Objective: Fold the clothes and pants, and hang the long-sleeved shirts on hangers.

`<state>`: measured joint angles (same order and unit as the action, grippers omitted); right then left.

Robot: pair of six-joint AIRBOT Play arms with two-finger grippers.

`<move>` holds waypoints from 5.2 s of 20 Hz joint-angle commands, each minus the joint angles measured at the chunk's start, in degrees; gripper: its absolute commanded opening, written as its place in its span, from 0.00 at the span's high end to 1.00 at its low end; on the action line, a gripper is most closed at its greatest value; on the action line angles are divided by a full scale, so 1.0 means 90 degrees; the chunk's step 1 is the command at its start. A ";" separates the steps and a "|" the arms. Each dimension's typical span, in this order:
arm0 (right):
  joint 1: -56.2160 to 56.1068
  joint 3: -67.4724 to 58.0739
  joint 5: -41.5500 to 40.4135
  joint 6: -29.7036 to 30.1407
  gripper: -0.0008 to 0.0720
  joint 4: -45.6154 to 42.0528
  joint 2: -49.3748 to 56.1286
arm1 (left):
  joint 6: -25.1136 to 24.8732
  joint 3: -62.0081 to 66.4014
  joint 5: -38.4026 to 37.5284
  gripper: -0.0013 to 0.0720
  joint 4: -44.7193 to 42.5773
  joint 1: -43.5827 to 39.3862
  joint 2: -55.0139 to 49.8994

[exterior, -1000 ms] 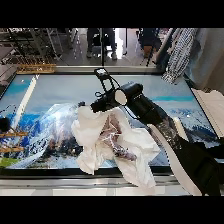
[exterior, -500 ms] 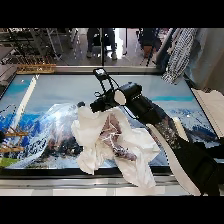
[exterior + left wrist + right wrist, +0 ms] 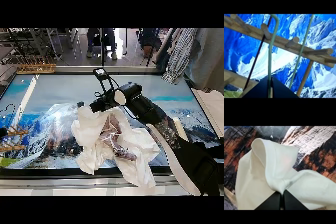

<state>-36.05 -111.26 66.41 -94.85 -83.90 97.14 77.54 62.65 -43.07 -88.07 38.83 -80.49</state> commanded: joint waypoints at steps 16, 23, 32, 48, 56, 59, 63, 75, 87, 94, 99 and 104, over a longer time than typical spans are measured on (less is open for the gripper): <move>0.0223 -0.0284 0.0027 0.0158 0.95 -0.1273 -0.0287 | -0.5331 0.0962 -0.1892 0.96 0.6564 -0.1103 0.2446; 0.1005 -0.0401 0.0226 -0.0022 0.95 -0.1321 -0.0396 | -0.6547 0.0962 -0.5144 0.96 0.7252 -0.1190 0.1506; 0.0996 -0.0398 0.0221 -0.0019 0.95 -0.1287 -0.0396 | -0.7172 0.0962 -0.5413 0.96 0.9321 -0.1207 0.1370; 0.0867 -0.0401 0.0340 -0.0022 0.95 -0.1001 -0.0403 | -0.7672 0.0962 -0.5166 0.96 1.0363 -0.2222 -0.0202; 0.0865 -0.0401 0.0384 -0.0019 0.95 -0.0459 -0.0423 | -0.8199 0.0962 -0.4794 0.96 1.0367 -0.2280 -0.0401; 0.0865 -0.0401 0.0386 -0.0019 0.95 -0.0019 -0.0430 | -0.8245 0.0962 -0.4804 0.96 1.0365 -0.2387 -0.0408; 0.0865 -0.0401 0.0393 -0.0022 0.95 0.0865 -0.0634 | -0.8553 0.0962 -0.4469 0.96 1.0367 -0.2686 -0.0413; 0.0636 -0.0401 0.0855 0.0389 0.95 0.1792 -0.1243 | -0.9017 0.0957 -0.3660 0.96 1.0525 -0.4345 -0.0420; 0.0636 -0.0398 0.0933 0.4643 0.24 -0.1107 -0.2358 | -0.9668 0.0950 -0.5275 0.96 1.2699 -0.4384 -0.1605; 0.0787 0.0002 -0.0440 0.6523 0.19 -0.1294 -0.1532 | -0.9663 0.0950 -0.5306 0.96 1.2696 -0.4388 -0.1603; 0.0787 0.0002 -0.1547 0.6980 0.47 -0.0393 -0.0860 | -0.9666 0.0950 -0.5294 0.96 1.2696 -0.4388 -0.1603; 0.0787 0.0002 -0.0610 0.7004 0.96 0.0117 -0.0806 | -0.9651 0.0954 -0.4136 0.14 1.2871 -0.4330 -0.1586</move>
<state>-28.86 -111.24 57.74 -32.47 -86.00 89.30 -9.45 71.22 -88.88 27.24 -0.45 -94.78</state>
